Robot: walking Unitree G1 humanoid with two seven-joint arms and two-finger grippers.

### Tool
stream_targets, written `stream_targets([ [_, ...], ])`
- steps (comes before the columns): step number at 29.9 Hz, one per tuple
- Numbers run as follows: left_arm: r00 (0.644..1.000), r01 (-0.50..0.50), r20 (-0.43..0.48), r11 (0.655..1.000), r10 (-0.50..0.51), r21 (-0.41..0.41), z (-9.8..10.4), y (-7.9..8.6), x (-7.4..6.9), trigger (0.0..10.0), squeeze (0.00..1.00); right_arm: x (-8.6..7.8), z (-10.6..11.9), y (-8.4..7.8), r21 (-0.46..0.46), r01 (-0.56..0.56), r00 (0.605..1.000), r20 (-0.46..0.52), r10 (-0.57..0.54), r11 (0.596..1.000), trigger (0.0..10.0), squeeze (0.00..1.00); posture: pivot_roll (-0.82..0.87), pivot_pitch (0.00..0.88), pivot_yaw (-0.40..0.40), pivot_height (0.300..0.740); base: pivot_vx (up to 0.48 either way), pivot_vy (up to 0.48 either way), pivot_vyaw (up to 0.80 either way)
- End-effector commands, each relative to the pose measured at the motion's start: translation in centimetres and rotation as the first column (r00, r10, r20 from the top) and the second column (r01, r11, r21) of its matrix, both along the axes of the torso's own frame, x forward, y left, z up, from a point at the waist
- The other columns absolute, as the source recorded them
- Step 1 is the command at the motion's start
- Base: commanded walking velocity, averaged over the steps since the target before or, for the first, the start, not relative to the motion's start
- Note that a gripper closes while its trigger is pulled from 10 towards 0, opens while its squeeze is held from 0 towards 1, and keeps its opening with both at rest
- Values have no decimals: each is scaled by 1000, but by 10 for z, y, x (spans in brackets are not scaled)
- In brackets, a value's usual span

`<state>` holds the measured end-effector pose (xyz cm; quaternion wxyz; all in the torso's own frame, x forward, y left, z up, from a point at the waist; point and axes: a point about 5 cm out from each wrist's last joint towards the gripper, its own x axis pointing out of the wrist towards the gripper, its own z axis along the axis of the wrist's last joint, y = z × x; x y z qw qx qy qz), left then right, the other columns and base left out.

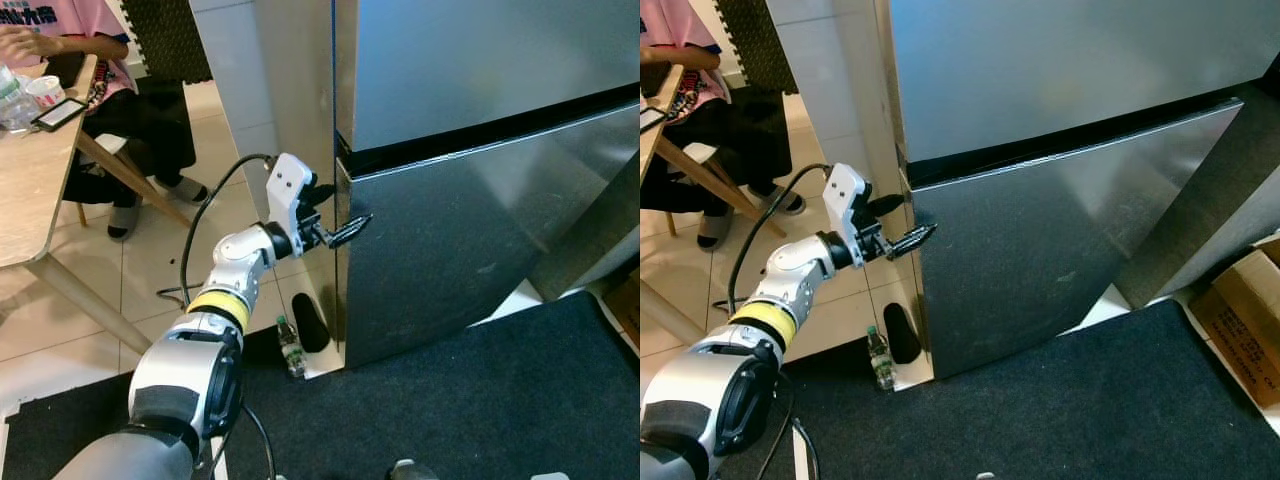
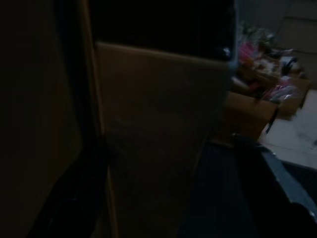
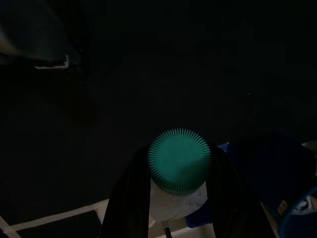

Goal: Restocking fridge

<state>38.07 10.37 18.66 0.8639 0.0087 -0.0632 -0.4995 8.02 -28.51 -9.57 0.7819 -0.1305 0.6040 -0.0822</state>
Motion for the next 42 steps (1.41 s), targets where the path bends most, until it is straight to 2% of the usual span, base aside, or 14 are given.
stream_targets([
  [1, 985, 167, 35, 986, -168, 26, 10, -17, -5, 10000, 0, -1, 1, -4, -8, 25, 1000, 10, -25, 1000, 10000, 0, -182, 211, 51, 740, 0, 0, 0],
  [12, 895, 444, 39, 896, -445, 27, 6, -52, -25, 10000, 0, -2, 1, -3, -7, 42, 999, 14, -41, 999, 10000, 0, -184, 200, 67, 740, 0, 0, 0],
  [14, 859, 510, 49, 860, -510, 17, 5, -61, -32, 10000, 0, -2, 0, -2, -4, 46, 999, 15, -46, 999, 10000, 0, -181, 194, 70, 740, 0, 0, 0],
  [15, 780, 624, 64, 781, -622, -15, 4, -77, -49, 10000, 0, -1, 0, 1, 2, 54, 998, 20, -54, 999, 10000, 0, -178, 190, 70, 740, 0, 0, 0],
  [16, 756, 654, 68, 756, -651, -24, 2, -83, -55, 10000, 0, 0, -1, 1, 4, 54, 998, 21, -54, 999, 10000, 0, -173, 187, 69, 740, 0, 0, 0],
  [22, 686, 727, 52, 684, -725, -53, -11, -96, -81, 10000, 0, 8, 0, 4, 10, 50, 998, 36, -50, 999, 10000, 0, -162, 170, 67, 740, 0, 0, 0],
  [27, 674, 738, 26, 670, -739, -79, -22, -98, -92, 10000, 0, 12, 1, 4, 12, 47, 998, 45, -48, 999, 10000, 0, -157, 162, 68, 740, 0, 0, 0],
  [31, 738, 659, -88, 742, -670, -121, -60, -87, -107, 10000, 0, 15, 1, 7, 21, 48, 998, 46, -49, 999, 10000, 0, -145, 140, 70, 740, 0, 0, 0],
  [33, 738, 659, -88, 742, -670, -121, -60, -87, -107, 10000, 0, 15, 1, 7, 21, 48, 998, 46, -49, 999, 10000, 0, -145, 140, 70, 740, 0, 0, 0],
  [35, 815, 528, -205, 840, -542, -125, -94, -66, -107, 10000, 0, 13, -1, 11, 35, 48, 998, 32, -49, 998, 10000, 0, -132, 133, 66, 740, 0, 0, 0],
  [36, 815, 528, -205, 840, -542, -125, -94, -66, -107, 10000, 0, 13, -1, 11, 35, 48, 998, 32, -49, 998, 10000, 0, -132, 133, 66, 740, 0, 0, 0],
  [37, 857, 391, -312, 912, -410, -123, -123, -45, -108, 10000, 0, 9, -3, 13, 42, 44, 999, 14, -45, 998, 10000, 0, -126, 127, 62, 740, 0, 0, 0],
  [39, 861, 195, -464, 978, -208, -77, -161, -10, -120, 10000, 0, 3, -5, 15, 53, 41, 999, -9, -41, 998, 10000, 0, -116, 126, 58, 740, 0, 0, 0],
  [42, 848, 137, -511, 989, -142, -47, -172, 2, -127, 10000, 0, 1, -5, 15, 56, 40, 999, -15, -39, 998, 10000, 0, -111, 122, 57, 740, 0, 0, 0],
])
